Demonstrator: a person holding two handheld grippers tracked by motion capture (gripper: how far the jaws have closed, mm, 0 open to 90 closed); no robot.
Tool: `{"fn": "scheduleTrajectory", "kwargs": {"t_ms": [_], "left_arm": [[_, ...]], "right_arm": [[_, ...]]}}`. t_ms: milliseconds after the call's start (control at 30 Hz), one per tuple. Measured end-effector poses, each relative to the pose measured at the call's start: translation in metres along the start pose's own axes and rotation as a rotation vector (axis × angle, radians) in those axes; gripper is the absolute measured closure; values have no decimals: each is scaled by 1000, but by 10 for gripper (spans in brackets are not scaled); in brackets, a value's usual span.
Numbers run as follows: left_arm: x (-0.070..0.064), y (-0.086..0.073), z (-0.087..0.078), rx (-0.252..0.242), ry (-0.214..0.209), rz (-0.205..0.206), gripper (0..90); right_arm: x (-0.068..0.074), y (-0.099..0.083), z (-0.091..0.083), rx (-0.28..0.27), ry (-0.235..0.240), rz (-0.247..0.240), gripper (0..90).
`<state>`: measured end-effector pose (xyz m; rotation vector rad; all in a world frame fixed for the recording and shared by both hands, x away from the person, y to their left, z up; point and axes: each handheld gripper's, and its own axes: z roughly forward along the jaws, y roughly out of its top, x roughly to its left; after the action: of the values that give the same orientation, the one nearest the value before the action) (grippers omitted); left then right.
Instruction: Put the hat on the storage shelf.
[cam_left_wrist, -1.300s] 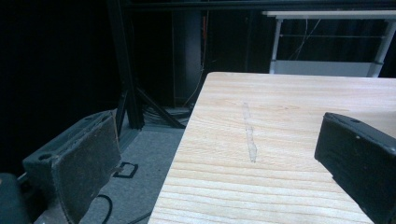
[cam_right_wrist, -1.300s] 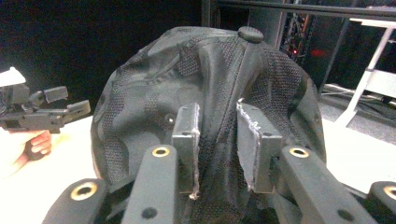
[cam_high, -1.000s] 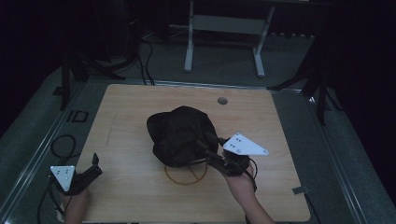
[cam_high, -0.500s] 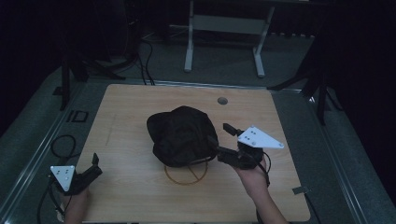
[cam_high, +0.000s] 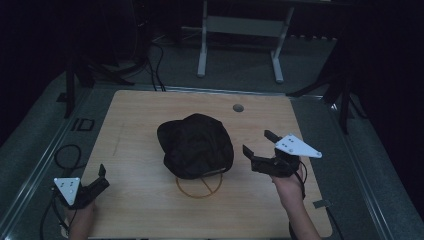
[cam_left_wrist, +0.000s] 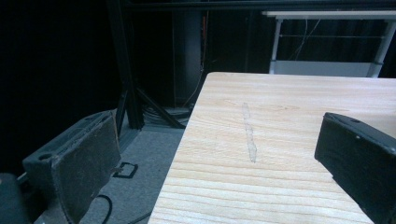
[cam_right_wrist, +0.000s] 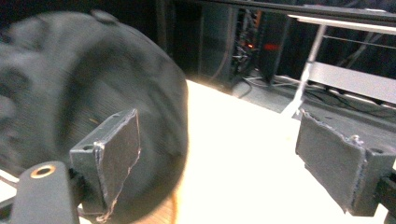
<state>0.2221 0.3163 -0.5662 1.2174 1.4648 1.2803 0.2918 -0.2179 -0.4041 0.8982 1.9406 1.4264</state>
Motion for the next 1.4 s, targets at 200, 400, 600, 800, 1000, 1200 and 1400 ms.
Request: {"fn": "scheduleTrajectory", "kwargs": {"t_ms": [200, 400, 600, 800, 1000, 1200, 1400], "left_arm": [[0, 0, 0, 0, 1, 2, 5], [0, 0, 0, 0, 2, 1, 5], [0, 0, 0, 1, 1, 2, 5], [0, 0, 0, 2, 1, 2, 5], [0, 0, 0, 2, 1, 2, 5], [0, 0, 0, 2, 2, 2, 5], [0, 0, 0, 3, 3, 3, 5]], "right_arm": [[-20, -18, -2, 21, -52, 15, 134], [-38, -35, -5, 25, -94, 28, 134], [-53, -55, -5, 55, -132, 50, 134], [-67, -75, -8, 82, -172, 73, 134], [-81, -95, -13, 124, -219, 90, 135], [-91, -113, -21, 149, -258, 122, 135], [-99, -129, -28, 172, -301, 148, 136]]}}
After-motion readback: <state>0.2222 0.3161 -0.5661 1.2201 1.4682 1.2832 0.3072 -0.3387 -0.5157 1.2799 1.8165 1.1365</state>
